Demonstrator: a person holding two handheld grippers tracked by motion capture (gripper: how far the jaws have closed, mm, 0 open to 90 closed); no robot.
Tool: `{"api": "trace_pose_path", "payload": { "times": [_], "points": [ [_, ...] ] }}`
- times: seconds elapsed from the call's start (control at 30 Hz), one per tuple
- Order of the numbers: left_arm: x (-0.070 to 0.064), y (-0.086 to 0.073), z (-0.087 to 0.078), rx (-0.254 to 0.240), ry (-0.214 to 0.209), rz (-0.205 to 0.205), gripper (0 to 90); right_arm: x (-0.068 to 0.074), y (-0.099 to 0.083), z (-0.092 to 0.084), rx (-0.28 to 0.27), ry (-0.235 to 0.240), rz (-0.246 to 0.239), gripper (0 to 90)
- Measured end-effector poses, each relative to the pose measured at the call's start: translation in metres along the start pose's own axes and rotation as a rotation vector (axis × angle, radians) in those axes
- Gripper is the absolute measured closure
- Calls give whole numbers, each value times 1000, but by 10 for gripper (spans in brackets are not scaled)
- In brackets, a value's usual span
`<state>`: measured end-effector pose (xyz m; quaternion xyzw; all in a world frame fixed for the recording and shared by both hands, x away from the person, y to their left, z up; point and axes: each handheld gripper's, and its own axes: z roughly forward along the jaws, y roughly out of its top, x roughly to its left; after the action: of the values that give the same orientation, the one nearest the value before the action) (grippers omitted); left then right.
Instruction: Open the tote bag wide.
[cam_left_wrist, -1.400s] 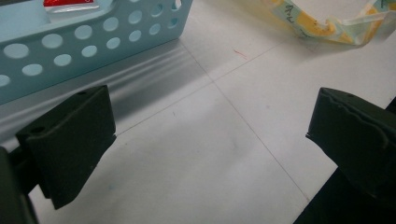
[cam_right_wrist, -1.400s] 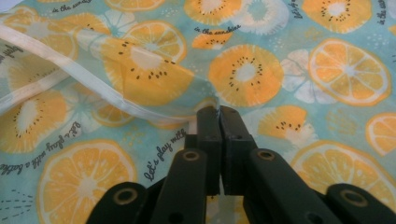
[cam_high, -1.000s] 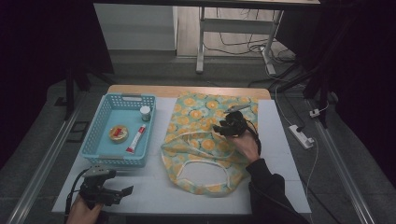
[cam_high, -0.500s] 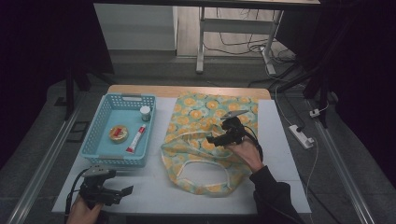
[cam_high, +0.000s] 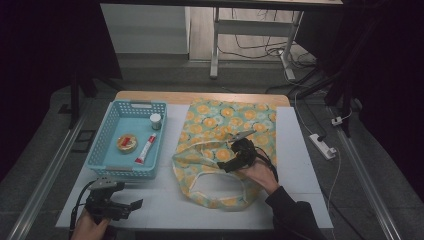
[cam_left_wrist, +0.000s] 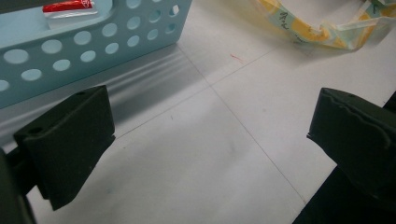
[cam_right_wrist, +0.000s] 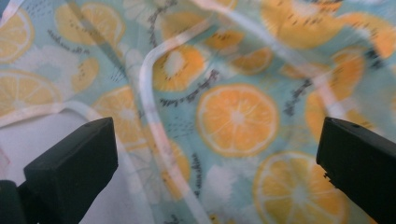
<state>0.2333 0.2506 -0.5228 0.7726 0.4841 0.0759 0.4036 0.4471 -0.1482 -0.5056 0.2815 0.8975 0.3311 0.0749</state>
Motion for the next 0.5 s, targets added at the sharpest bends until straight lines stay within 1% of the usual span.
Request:
{"api": "trace_pose_path", "payload": {
  "times": [0.13,0.23,0.33,0.37,0.4,0.43,0.5],
  "points": [
    [0,0,0,0,-2,0,5,2,-5,7,22,-7,-8,0],
    [0,0,0,0,-5,1,5,2,-9,13,32,-31,-20,0],
    [0,0,0,0,-6,1,5,2,-11,17,45,-43,-28,0],
    [0,0,0,0,-7,1,5,3,-13,21,55,-67,-57,0],
    [0,0,0,0,-7,2,5,3,-13,21,55,-67,-57,0],
    [0,0,0,0,-8,1,5,3,-14,21,47,-67,-66,7],
    [1,0,1,0,-8,1,6,5,-13,19,41,-54,-83,93]
  ]
}}
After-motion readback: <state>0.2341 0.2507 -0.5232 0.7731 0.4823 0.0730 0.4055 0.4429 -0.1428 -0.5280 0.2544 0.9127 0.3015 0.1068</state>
